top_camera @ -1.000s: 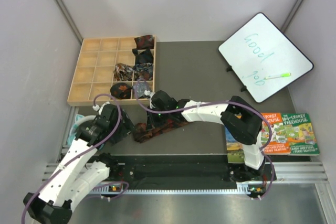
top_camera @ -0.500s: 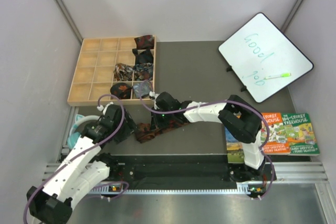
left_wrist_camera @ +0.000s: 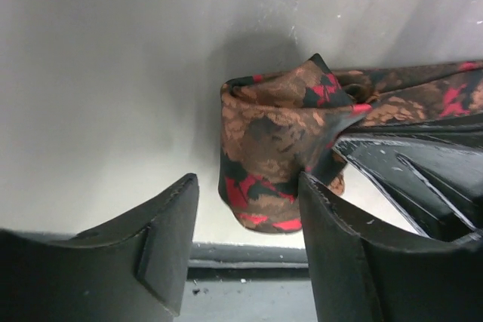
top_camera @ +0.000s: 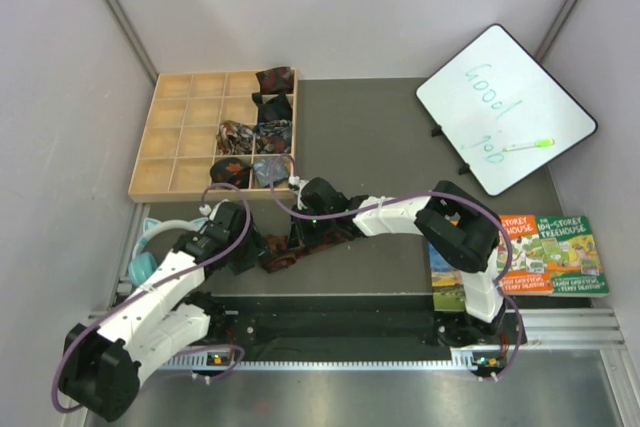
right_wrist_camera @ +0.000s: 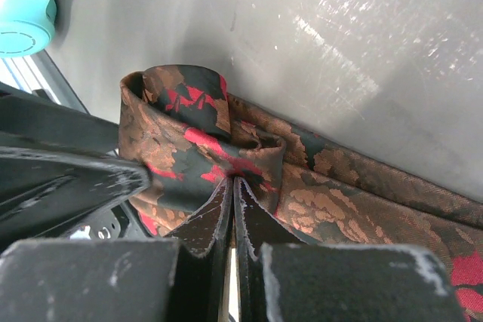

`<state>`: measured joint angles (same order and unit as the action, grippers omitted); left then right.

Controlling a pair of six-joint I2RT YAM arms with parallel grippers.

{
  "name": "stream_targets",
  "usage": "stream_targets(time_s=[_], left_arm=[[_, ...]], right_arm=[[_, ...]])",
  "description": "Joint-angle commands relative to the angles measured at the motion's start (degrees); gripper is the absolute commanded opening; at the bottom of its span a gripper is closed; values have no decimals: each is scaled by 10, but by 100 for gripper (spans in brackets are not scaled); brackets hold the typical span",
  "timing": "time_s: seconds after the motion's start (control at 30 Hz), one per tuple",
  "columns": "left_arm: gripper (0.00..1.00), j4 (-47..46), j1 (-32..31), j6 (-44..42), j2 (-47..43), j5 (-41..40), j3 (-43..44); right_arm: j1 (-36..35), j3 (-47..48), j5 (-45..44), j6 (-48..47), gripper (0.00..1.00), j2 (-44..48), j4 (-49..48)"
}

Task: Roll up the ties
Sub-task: Roll the tie at the center of the board.

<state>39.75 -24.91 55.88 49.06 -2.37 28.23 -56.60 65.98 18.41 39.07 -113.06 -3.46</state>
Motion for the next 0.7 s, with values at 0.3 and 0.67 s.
stream_targets(time_s=[0.3,0.67], left_arm=[[34,-125,-33,18,59,-14,-37],[15,53,-56,-21,119,-59,125]], right_arm=[[3,-29,-7,-7,0,-12,0],[3,5,10,21,0,-12,12]])
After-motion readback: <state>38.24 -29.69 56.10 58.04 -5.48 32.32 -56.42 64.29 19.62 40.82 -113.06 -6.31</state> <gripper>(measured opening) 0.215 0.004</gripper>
